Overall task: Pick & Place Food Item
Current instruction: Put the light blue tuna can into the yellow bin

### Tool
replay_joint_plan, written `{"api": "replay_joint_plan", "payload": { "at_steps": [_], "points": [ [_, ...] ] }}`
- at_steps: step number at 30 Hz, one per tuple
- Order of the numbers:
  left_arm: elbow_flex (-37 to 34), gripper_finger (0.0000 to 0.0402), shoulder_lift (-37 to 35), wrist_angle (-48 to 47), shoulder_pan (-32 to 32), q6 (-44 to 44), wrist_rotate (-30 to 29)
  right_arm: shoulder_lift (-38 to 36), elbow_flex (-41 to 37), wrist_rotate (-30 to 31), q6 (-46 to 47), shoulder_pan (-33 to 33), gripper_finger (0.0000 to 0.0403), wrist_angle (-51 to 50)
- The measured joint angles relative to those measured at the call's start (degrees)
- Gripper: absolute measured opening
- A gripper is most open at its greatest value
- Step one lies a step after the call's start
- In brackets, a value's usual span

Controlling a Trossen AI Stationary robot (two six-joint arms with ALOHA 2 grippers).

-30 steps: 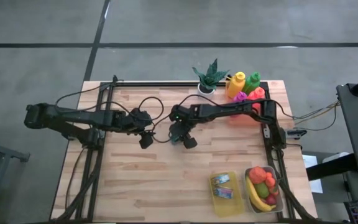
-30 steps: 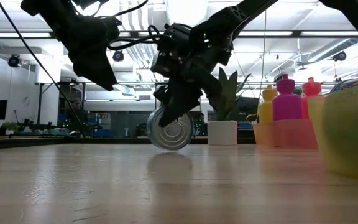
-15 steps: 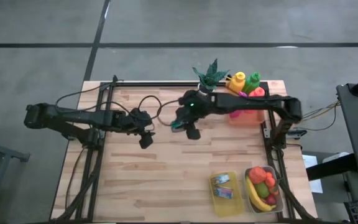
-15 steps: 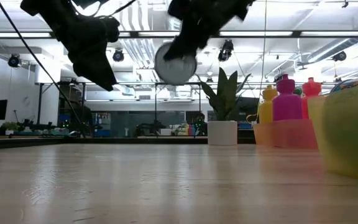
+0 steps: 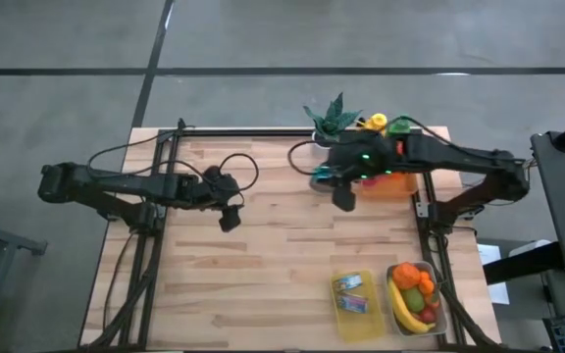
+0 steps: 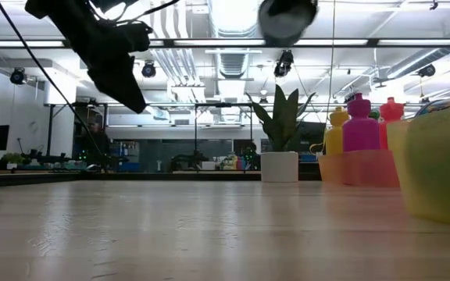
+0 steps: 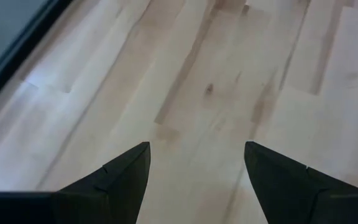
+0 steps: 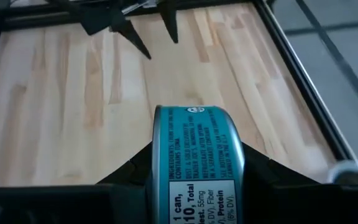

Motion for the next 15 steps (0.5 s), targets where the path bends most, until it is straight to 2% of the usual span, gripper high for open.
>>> {"api": "replay_joint_plan", "payload": {
  "at_steps": [5,10,15],
  "points": [
    [0.0,0.0263,0.0,0.01,0.02,2.88,-3.87,-5.55,-0.24,2.7,5.55,4.27,0.0125,-6.69],
    [0.0,0.0263,0.0,0.04,0.02,4.07,-9.53,-8.85,-1.44,3.52,12.74,12.04,0.0125,-7.66],
    [0.0,0.0263,0.0,0.05,0.05,4.22,-14.14,-8.12,-2.13,15.38,19.19,23.03,0.0125,-7.72]
  ]
}}
